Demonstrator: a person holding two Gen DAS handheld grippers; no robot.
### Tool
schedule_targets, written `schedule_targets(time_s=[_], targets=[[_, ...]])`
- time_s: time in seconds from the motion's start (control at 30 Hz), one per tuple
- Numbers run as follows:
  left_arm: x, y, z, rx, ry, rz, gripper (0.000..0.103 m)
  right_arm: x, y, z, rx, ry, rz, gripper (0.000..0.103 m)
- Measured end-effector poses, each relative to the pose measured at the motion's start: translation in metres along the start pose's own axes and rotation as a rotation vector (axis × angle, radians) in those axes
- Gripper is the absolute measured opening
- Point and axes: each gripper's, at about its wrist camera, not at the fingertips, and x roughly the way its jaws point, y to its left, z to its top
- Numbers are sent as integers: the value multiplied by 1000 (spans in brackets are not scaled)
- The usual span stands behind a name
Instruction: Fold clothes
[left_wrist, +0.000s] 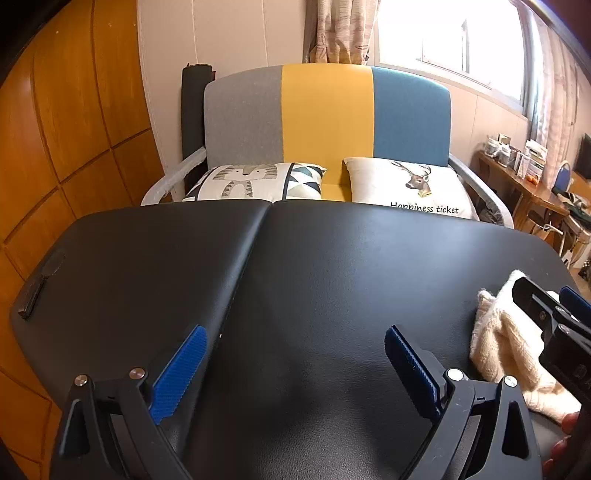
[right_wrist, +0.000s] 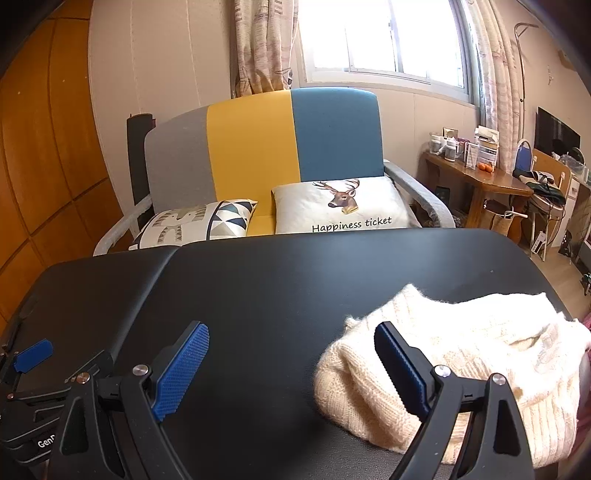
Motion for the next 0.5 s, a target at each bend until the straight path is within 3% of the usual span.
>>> schedule_targets(time_s=[0.5], targets=[[1,3,-1,-10,11,-4,98,-1,8,-2,-27,-3,2,93]])
